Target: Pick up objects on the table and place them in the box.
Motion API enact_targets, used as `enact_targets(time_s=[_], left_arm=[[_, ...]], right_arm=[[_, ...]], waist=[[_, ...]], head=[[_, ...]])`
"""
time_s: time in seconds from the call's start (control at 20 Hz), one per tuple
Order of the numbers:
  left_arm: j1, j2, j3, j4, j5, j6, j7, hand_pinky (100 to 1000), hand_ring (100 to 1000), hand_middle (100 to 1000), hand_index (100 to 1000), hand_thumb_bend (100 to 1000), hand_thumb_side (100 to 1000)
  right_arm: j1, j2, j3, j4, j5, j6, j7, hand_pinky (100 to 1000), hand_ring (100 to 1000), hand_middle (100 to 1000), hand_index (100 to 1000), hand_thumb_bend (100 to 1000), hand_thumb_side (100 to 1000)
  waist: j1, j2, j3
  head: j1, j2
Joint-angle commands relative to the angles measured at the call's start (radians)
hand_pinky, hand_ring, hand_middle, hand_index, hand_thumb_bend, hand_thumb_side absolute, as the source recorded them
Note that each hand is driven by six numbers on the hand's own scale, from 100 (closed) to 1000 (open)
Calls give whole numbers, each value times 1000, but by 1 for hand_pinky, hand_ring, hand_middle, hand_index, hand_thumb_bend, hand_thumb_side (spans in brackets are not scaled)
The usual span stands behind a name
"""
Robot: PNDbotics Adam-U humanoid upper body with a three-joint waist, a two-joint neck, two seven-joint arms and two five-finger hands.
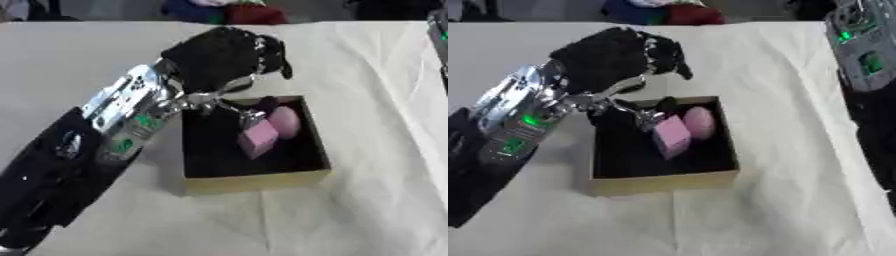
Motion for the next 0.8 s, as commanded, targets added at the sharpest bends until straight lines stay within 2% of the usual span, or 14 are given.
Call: enact_targets(time_s=[0.05, 0.15, 0.3, 0.6, 0.75, 0.8], left_arm=[[16, 50, 83, -96, 138, 64, 10, 434, 582, 708, 788, 100, 380], [49, 82, 141, -135, 236, 107, 35, 476, 597, 733, 802, 100, 409], [99, 118, 224, -146, 370, 130, 129, 499, 606, 744, 809, 100, 469], [208, 182, 366, -148, 566, 76, 346, 510, 616, 747, 809, 100, 576], [264, 199, 423, -148, 646, 10, 450, 519, 625, 743, 802, 100, 655], [283, 202, 441, -148, 667, -11, 481, 520, 626, 743, 801, 100, 766]], right_arm=[[-16, -20, -17, -34, -4, 3, -10, 854, 758, 618, 758, 100, 906], [-13, -24, -21, -47, -7, 4, -18, 855, 760, 620, 759, 100, 902], [-3, -29, -25, -73, -16, 7, -31, 857, 761, 622, 760, 100, 906], [21, -33, -34, -127, -39, 19, -40, 859, 763, 623, 761, 100, 908], [37, -30, -42, -153, -47, 21, -43, 861, 763, 624, 760, 100, 898], [44, -28, -46, -164, -51, 22, -45, 862, 763, 623, 760, 100, 922]], waist=[[0, -23, 4], [2, -23, 9], [3, -23, 15], [2, -26, 27], [1, -28, 34], [1, -29, 35]], head=[[-9, -10], [-14, -10], [-19, -14], [-28, -19], [-30, -20], [-30, -20]])
